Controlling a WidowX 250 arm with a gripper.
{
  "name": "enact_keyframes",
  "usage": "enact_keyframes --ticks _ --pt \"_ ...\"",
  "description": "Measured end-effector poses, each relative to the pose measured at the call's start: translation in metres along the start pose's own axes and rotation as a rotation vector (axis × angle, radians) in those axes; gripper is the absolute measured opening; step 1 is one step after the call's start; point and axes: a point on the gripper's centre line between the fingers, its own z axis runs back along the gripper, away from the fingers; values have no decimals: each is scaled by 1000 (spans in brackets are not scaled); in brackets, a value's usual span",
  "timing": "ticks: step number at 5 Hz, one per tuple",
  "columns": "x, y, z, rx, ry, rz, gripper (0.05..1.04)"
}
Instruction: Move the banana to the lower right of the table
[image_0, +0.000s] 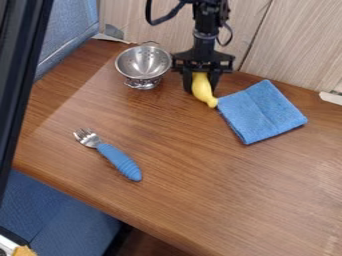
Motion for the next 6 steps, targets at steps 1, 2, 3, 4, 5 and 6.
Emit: enact_keyframes --ticks 1,2,3,4,5,6 --pt "12 -4 36 -29 -61 29 576" --pt "6 -11 77 -75 -132 25 576" --pt "-26 -19 96 -89 -149 -39 576" --pt "-68 -21 108 -112 -162 -110 576" --pt "-110 -20 107 -133 -149 -186 576" --pt "-142 -12 95 -160 -132 -240 576"
